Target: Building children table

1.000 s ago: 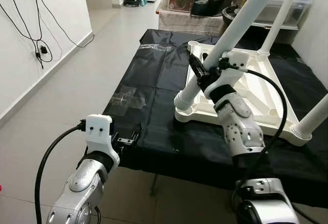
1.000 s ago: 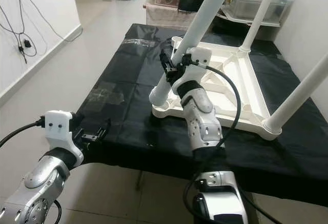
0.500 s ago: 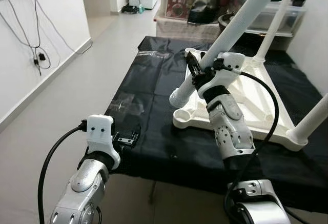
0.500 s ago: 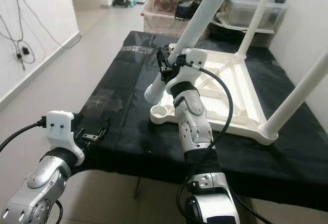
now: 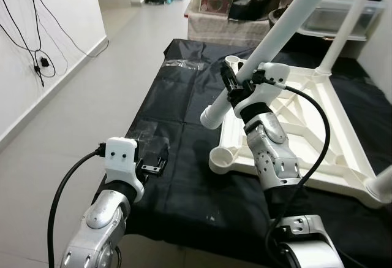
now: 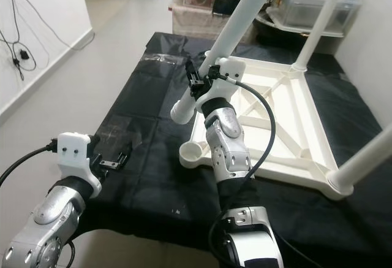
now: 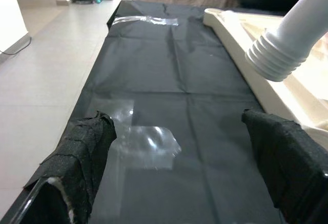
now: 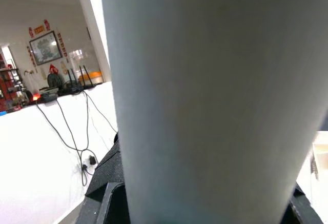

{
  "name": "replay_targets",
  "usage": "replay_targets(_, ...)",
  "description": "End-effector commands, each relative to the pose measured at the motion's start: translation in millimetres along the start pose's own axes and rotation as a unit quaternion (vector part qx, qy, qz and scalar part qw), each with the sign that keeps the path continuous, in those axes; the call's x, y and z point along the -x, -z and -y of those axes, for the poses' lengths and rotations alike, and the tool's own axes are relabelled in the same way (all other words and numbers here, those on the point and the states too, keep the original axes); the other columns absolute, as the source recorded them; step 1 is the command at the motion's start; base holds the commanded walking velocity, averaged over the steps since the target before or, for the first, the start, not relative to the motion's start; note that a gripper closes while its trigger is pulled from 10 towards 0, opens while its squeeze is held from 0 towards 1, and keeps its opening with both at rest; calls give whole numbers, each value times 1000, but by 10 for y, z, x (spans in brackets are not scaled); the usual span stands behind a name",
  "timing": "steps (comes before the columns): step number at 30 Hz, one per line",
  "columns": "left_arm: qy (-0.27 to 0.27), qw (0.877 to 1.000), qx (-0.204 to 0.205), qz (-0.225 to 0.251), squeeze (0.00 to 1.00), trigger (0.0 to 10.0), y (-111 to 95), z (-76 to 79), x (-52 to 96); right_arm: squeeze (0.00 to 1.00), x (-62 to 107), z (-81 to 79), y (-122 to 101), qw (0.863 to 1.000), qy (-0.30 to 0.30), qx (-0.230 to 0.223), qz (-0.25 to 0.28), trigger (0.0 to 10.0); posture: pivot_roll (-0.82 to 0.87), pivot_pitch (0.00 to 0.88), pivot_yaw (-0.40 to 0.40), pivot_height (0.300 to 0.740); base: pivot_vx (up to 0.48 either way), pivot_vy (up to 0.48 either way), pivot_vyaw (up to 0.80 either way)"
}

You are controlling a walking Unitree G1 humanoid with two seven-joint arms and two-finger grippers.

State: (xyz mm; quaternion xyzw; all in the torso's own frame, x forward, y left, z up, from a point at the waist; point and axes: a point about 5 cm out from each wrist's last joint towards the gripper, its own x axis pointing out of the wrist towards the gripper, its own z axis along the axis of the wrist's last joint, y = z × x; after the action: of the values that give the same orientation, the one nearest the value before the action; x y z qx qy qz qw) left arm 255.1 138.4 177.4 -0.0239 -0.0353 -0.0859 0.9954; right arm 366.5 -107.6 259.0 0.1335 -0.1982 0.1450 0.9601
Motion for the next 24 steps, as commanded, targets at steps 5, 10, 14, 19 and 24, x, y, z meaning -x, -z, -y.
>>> replay_targets(5,8,1000,5,-1,0,10000,20,39,-8,0,10,31,-31,1000,5,8,14,10000,112,91,-61,740,144,0,0)
replay_targets(10,6,1000,8,-3,0,10000,24,32,-10,0,9,29,-30,1000,5,8,14,10000,111,89,-62,740,0,0,0)
replay_targets(14,0,1000,8,-5,0,10000,28,10,-9,0,-3,13,-34,1000,-7,6,12,10000,112,95,-65,740,0,0,0)
replay_targets(19,4,1000,9,-6,0,10000,36,23,15,0,-26,-27,-25,998,-59,-7,-4,10000,111,100,-67,740,0,0,0)
replay_targets(24,40,999,25,-11,0,10000,52,128,82,0,-61,20,-22,993,-113,-3,-25,10000,109,113,-72,740,0,0,0)
